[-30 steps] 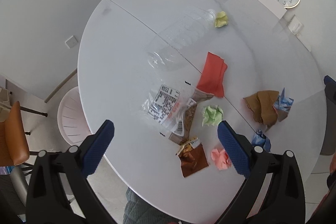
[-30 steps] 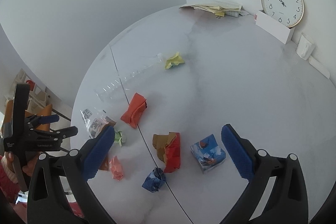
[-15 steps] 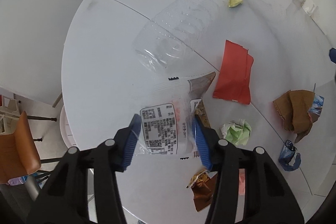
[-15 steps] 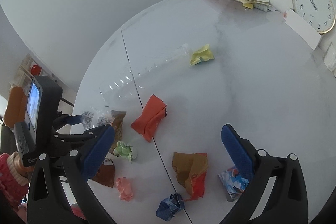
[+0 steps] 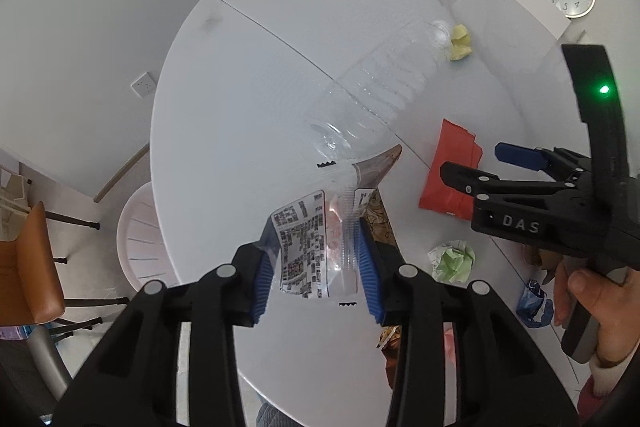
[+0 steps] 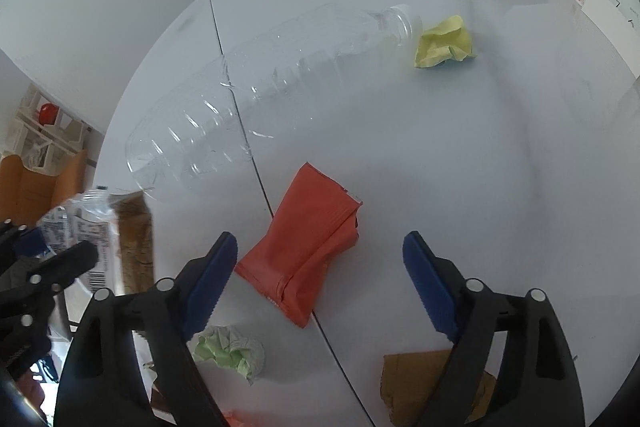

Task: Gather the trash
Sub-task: 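Grasp the clear snack wrapper with the left tool while the right tool grasps the red paper, then carry the wrapper and red paper to the wastebasket and open both tools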

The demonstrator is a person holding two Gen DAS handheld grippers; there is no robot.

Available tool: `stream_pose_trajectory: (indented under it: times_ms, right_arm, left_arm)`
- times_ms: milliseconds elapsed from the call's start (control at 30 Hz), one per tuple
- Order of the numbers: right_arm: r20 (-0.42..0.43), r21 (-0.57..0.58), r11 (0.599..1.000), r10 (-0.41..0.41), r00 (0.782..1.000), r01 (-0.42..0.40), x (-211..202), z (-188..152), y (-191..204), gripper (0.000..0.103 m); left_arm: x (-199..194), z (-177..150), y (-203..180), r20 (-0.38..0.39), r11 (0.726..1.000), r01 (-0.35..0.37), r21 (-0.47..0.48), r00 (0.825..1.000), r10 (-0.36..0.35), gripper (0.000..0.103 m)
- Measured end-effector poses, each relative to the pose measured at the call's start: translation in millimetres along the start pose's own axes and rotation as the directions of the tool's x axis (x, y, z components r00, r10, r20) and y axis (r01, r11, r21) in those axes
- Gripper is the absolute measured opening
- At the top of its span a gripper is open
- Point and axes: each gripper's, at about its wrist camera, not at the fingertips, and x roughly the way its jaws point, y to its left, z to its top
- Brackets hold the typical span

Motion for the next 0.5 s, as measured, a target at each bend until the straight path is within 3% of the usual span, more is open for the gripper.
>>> stream_pose_trajectory:
  times_ms: [33,100,333,500]
  right_arm:
    - [-0.003,-0.006,1.000,-0.004,1.000,0.004,2,-1,1,0.062]
    - [-0.007,-0.007,1.000,-0.002,1.000,0.002,4,-2,2,0.049]
    - [0.018,-0.025,1.000,-0.009,1.000,0.009,-8,-11,1,0.043]
    - [0.083,-0.039,0.999,-0.006,0.997,0.009,-49,-11,6,0.043]
  left_arm:
    - [-4,-1,4,0.005,1.000,0.002,-0.012,1.000,-0.002,0.037]
    - [-11,-4,13,0.014,0.999,0.003,-0.038,1.000,-0.003,0.037]
    - [-34,-20,53,0.045,0.992,-0.024,-0.124,0.999,0.029,0.037]
    - [-53,-39,90,0.060,0.976,-0.059,-0.209,0.996,0.072,0.037]
